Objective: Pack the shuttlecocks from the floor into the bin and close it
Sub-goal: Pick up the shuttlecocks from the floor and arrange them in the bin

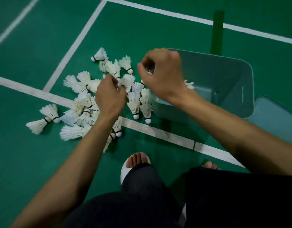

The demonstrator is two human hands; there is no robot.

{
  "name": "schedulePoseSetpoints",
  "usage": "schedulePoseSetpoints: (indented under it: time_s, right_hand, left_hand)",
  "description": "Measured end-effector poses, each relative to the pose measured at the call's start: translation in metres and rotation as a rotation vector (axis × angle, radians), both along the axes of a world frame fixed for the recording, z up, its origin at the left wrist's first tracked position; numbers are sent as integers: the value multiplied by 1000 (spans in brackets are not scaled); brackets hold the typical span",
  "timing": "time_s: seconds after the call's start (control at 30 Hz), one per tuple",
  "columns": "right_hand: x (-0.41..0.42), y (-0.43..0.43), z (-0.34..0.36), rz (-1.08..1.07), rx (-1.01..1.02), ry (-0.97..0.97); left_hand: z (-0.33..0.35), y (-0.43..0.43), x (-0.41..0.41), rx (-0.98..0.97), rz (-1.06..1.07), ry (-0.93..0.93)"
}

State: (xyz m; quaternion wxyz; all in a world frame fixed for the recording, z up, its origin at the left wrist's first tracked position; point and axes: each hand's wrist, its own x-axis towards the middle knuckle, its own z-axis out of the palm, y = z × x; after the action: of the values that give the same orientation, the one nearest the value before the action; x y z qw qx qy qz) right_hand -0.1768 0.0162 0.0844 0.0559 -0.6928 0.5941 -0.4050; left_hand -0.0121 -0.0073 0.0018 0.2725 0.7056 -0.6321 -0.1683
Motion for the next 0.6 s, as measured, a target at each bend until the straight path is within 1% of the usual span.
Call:
schedulePoseSetpoints:
  time_s: [0.07,0.13,0.2,0.27,0.37,0.43,0.53,0.6]
  right_hand:
    - [36,7,-14,150,121,90]
    - [62,16,-33,273,313,239]
    - [76,20,-53,316,501,352]
    - [78,19,-71,312,618,406]
    - [73,13,-96,301,596,438]
    - [71,7,-108,265,580,472]
    - [73,-5,-118,202,663,516]
    - [75,-12,-124,201,741,558]
  left_hand:
    - [-24,18,27,89,34,-114]
    - [-44,37,44,156,86,-182]
    - [-58,54,52,207,149,-245]
    - [-69,67,53,293,138,-274]
    - [-85,74,50,401,3,-335]
    - [-92,70,47,393,-25,-359]
    - [-97,54,39,345,-11,-403]
    - [-103,42,33,342,-18,-432]
